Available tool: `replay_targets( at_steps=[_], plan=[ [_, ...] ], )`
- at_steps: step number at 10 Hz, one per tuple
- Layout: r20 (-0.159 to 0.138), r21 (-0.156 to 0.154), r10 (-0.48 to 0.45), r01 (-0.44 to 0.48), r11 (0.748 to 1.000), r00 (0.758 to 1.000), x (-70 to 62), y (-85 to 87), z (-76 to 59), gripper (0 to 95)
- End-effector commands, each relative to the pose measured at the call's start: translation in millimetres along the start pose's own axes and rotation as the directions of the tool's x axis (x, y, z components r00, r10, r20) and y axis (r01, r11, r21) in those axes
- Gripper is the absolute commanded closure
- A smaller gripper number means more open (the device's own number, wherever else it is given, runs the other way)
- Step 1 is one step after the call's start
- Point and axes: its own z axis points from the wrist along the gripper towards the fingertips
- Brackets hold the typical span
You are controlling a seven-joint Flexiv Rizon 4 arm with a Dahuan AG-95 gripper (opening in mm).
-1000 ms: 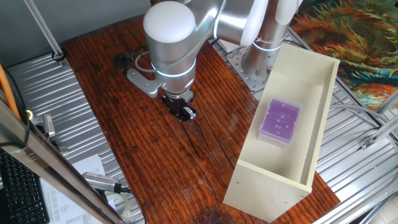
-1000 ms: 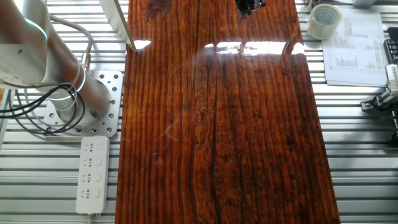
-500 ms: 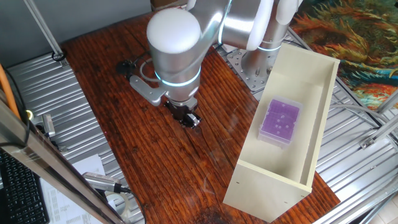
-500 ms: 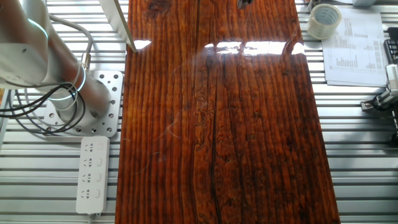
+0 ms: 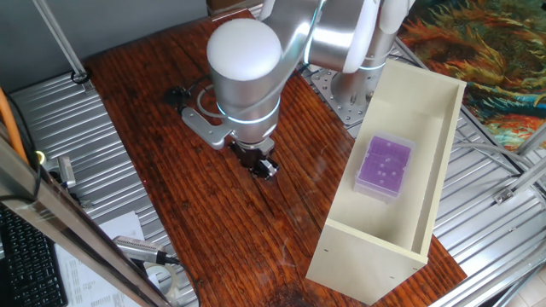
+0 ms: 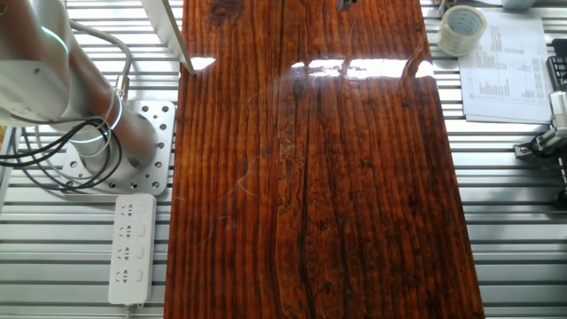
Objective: Take the object down from the shelf
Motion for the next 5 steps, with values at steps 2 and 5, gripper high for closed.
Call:
replay_targets(
  at_steps=[2,5],
  plan=[
    [-0.003,0.001,0.008,-0.008,1.000,1.000,-0.5,4.5,-1.5,95.0],
    [0.005,0.005,-0.033,0.033,0.999,0.999,-0.5,4.5,-1.5,95.0]
  ],
)
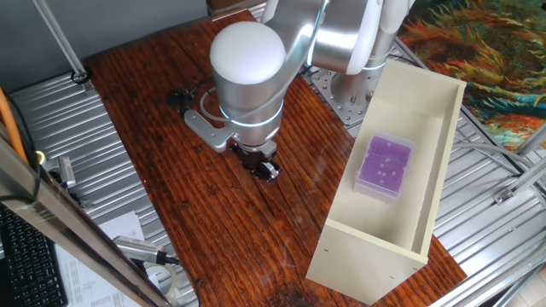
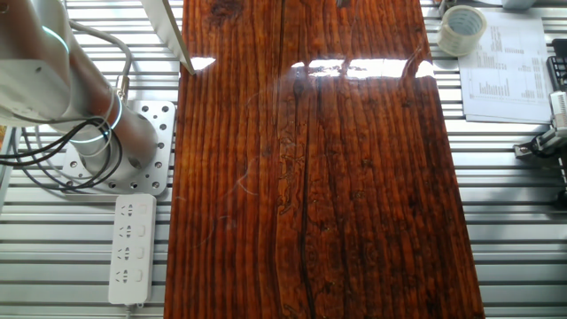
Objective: Take the object down from the shelf
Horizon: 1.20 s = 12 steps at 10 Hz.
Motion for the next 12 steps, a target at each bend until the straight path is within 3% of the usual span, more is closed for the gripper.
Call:
replay_targets(
  at_steps=[1,6,10,12],
  plan=[
    [0.010,-0.005,-0.042,0.042,0.999,0.999,0.3,-0.3,0.4,95.0],
    [0.022,-0.022,-0.096,0.096,0.995,0.995,1.4,6.2,-6.8,95.0],
    [0.018,-0.019,-0.041,0.041,0.999,0.999,-1.5,43.5,-13.5,95.0],
    [0.016,-0.019,-0.026,0.026,0.999,1.000,-3.7,52.2,-15.2,95.0]
  ],
)
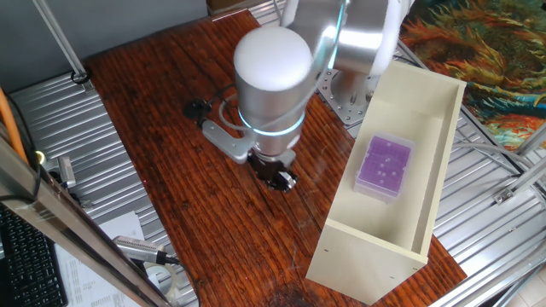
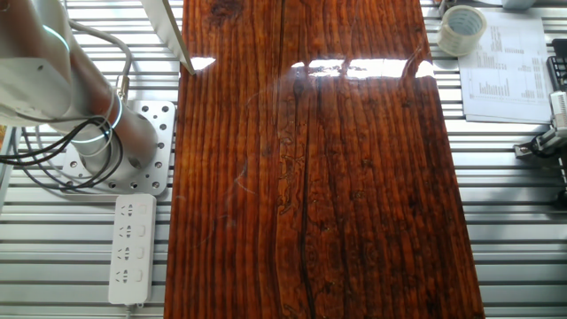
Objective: Take the object down from the shelf
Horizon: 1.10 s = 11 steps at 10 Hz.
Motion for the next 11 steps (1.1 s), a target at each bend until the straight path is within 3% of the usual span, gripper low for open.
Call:
replay_targets(
  at_steps=[1,4,7,11],
  plan=[
    [-0.004,0.002,0.018,-0.018,1.000,1.000,-3.1,8.3,-1.1,95.0],
    [-0.011,0.023,-0.029,0.029,0.999,1.000,-3.2,8.6,-1.2,95.0],
    [0.016,-0.007,-0.066,0.067,0.998,0.998,-3.2,8.6,-1.2,95.0],
    [0.014,-0.009,-0.070,0.070,0.997,0.997,-5.9,13.8,-4.5,95.0]
  ],
)
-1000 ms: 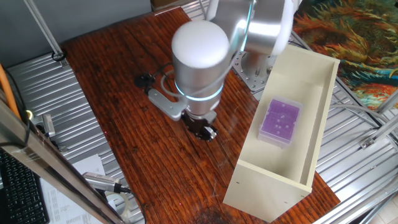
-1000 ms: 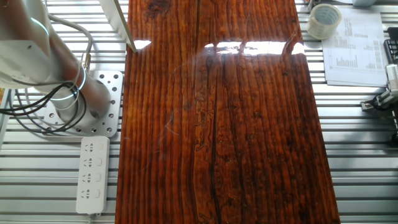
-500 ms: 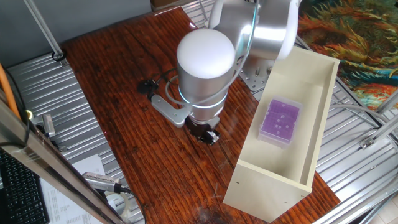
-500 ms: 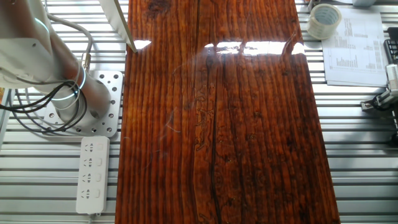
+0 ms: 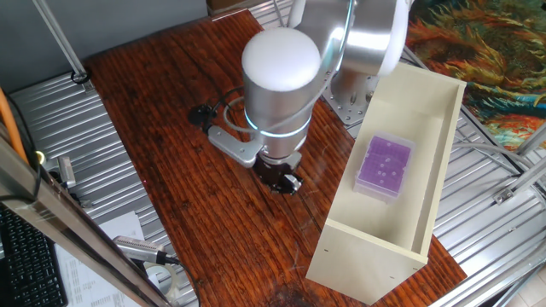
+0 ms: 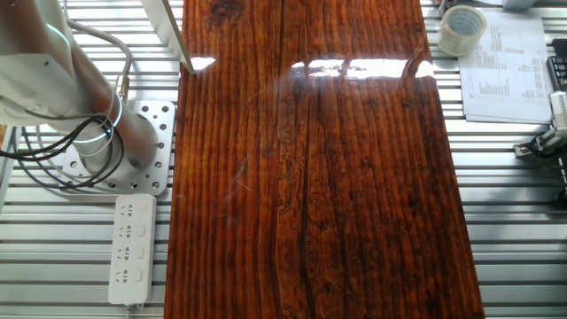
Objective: Take the object down from the shelf
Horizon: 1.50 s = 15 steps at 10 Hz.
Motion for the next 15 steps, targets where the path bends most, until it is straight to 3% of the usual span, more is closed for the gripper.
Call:
replay_targets(
  at_steps=[1,7,11,15],
  plan=[
    [-0.004,-0.002,0.005,-0.005,1.000,1.000,-6.8,5.7,-2.5,95.0],
    [-0.003,-0.015,0.015,-0.015,1.000,1.000,-15.1,23.6,-12.2,95.0],
    [-0.011,-0.003,0.064,-0.064,0.998,0.998,-24.3,53.1,-18.7,95.0],
    [-0.011,0.006,0.045,-0.045,0.999,0.999,-17.1,54.6,-16.9,95.0]
  ],
)
